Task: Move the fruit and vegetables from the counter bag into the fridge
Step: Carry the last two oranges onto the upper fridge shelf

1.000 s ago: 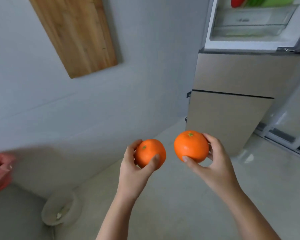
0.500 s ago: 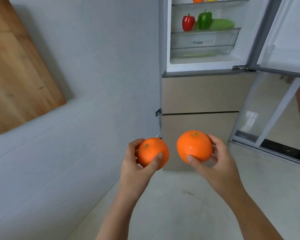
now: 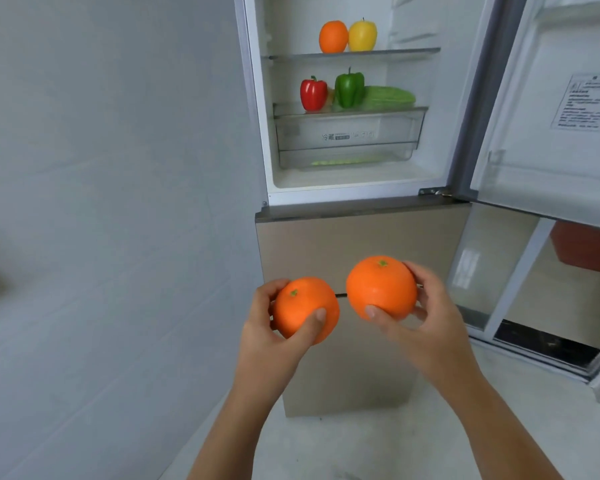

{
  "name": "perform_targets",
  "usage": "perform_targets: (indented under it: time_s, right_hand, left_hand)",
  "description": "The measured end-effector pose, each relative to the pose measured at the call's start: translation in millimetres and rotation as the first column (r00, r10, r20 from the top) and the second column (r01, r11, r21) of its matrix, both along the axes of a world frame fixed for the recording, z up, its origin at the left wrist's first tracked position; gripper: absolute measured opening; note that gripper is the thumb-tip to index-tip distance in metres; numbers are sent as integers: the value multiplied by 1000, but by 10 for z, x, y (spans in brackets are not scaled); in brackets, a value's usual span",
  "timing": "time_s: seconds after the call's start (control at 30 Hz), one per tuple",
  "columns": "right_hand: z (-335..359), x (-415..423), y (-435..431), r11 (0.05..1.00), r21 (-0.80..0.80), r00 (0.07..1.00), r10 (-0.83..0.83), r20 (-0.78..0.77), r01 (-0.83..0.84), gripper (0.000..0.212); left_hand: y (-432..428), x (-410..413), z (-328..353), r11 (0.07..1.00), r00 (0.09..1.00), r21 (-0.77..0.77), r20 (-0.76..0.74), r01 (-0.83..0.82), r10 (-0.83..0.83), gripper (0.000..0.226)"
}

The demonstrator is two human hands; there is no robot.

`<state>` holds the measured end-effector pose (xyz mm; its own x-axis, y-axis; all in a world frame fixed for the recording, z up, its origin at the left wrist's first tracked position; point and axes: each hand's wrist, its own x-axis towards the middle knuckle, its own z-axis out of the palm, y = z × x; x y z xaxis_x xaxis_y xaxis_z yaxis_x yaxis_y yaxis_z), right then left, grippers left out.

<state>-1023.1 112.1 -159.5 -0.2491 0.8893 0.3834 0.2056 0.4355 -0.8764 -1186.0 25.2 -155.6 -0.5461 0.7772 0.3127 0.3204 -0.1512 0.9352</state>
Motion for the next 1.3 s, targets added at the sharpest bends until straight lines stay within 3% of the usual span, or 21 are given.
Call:
perform_targets:
  time_s: [0.13,0.3,0.47,0.73,0.93,1.13,1.3]
  right_hand:
    - [29,-86,475,1000,-13,1000,-24,7,24,80]
    - [52,-288,1136,999,19,1000,-29,8,28,81]
    - [311,-598,1863,991,87,995,-98,-22,99,69]
    - [910,-1114,2822,953,236,982,-186,-42,191,70]
    - [1301,-1318,3393,931,328,987,-148,-69,163,58]
    - [1728,-1359,4052,920,361,974,-77,-212,151,56]
    - [2077,-1495,4561,905,423,990,9,-142,52,59]
  left_hand:
    - [514,-76,-11,999,999,-11,-20,33,-34,57]
    - [1228,-363,81,997,997,31,-35,68,-67,53]
    - [2024,-726,369,982,988,116,-45,152,-148,50]
    - [3112,-1240,928,945,974,237,-75,225,-213,51]
    - [3685,-1440,1270,927,983,328,-66,182,-170,52]
    - [4188,-1504,1687,902,991,418,-117,104,-60,46]
    - [4558,-1549,1936,896,984,444,-167,13,69,55]
